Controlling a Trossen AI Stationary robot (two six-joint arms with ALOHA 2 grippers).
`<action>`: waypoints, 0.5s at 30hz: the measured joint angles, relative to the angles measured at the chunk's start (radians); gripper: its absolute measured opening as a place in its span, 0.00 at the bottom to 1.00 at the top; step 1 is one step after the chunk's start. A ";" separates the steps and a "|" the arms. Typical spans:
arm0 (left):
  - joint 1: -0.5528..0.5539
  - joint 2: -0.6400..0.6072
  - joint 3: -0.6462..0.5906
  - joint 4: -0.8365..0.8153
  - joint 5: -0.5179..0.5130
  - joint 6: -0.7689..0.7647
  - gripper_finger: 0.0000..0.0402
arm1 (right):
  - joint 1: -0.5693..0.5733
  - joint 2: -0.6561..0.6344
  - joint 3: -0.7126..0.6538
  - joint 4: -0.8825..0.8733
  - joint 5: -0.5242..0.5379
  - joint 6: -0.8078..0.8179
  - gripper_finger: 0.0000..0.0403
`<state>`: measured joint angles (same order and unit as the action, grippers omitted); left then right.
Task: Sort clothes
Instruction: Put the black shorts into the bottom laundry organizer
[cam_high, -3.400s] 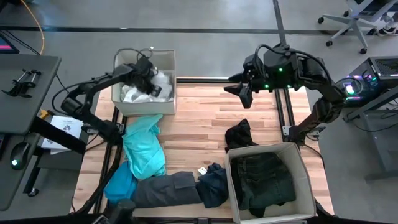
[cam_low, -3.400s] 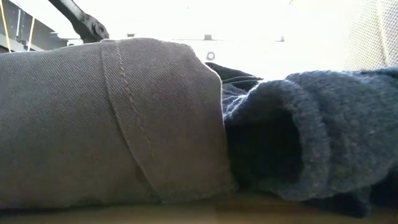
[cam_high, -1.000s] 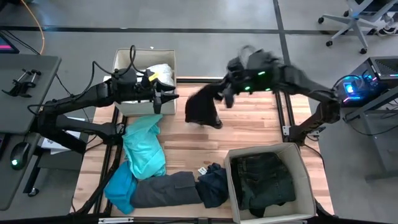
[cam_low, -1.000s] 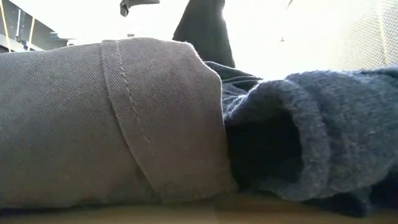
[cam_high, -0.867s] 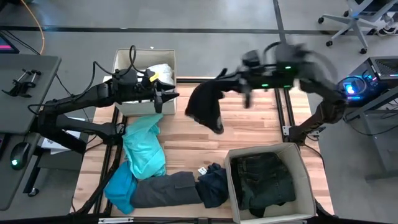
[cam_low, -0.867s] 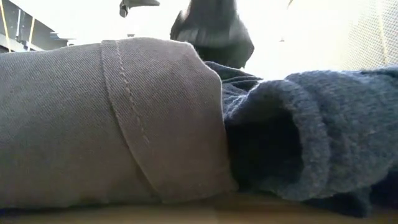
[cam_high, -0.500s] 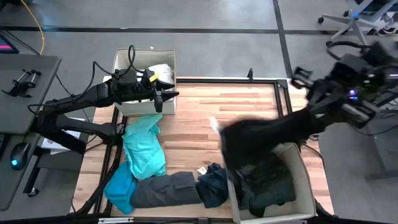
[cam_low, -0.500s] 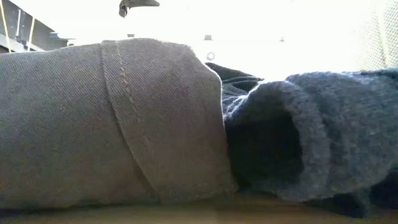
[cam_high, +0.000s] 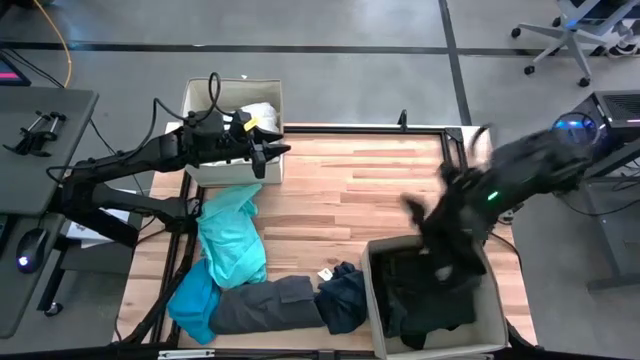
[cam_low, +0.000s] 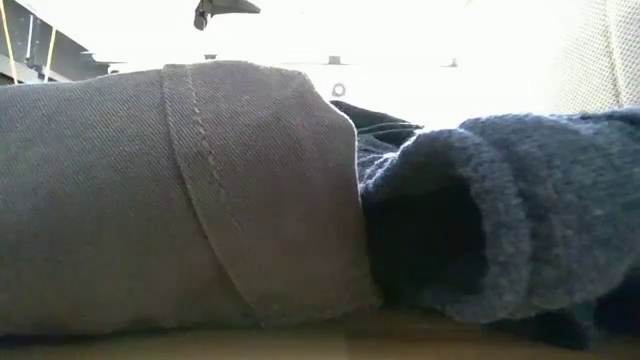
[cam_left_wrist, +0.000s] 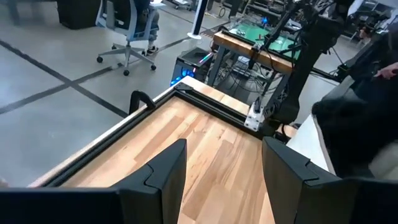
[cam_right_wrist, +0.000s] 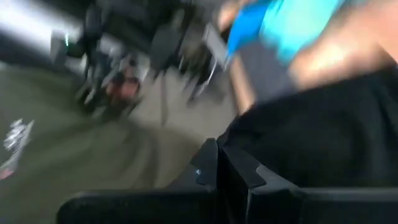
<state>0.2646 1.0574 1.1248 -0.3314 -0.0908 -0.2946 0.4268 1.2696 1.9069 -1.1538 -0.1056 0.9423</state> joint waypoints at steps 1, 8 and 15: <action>0.000 0.002 0.000 -0.001 0.000 -0.005 0.39 | 0.010 0.002 -0.049 0.041 -0.060 0.047 0.00; 0.000 0.011 0.000 0.047 0.000 -0.010 0.39 | 0.176 0.002 -0.329 0.033 -0.283 0.607 0.00; 0.000 0.011 0.000 0.110 0.001 0.013 0.39 | 0.273 0.000 -0.589 0.045 -0.085 0.699 0.00</action>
<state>0.2646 1.0687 1.1248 -0.2214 -0.0902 -0.2815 0.7000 1.2701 1.3175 -1.1084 -0.1909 1.6411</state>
